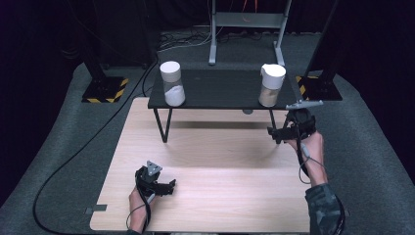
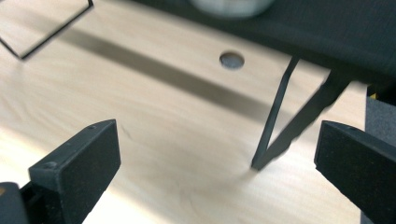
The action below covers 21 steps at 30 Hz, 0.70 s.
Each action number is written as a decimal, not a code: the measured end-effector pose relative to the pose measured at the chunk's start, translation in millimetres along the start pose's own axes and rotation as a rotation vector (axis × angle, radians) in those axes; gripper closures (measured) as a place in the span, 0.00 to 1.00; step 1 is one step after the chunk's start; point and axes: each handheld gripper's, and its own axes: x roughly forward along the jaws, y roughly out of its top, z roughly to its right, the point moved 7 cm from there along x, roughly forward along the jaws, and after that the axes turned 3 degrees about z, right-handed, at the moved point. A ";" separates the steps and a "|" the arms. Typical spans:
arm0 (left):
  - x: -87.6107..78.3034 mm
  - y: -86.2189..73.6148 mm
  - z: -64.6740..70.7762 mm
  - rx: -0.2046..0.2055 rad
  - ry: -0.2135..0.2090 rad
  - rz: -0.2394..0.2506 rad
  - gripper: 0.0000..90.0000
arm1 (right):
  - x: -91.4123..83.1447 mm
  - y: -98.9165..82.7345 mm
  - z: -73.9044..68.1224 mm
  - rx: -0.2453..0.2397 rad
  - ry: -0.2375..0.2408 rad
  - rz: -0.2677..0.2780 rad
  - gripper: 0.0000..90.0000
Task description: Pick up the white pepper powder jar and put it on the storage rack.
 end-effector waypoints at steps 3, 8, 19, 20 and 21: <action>0.0 0.0 0.1 0.000 0.001 0.001 0.02 | 4.0 -19.4 -1.9 0.002 0.013 -0.012 0.00; 0.1 0.0 0.2 -0.001 0.001 0.001 0.02 | 15.0 -57.2 -6.0 0.014 0.032 -0.037 0.00; 0.0 -0.1 0.5 0.001 0.002 0.001 0.02 | 41.8 -153.5 -15.5 0.024 0.077 -0.032 0.00; 0.0 -0.1 0.5 0.001 0.002 0.001 0.02 | 42.3 -160.8 -16.0 0.030 0.079 -0.021 0.00; 0.0 -0.1 0.4 0.001 0.002 0.001 0.02 | 42.5 -166.1 -16.4 0.040 0.081 -0.013 0.00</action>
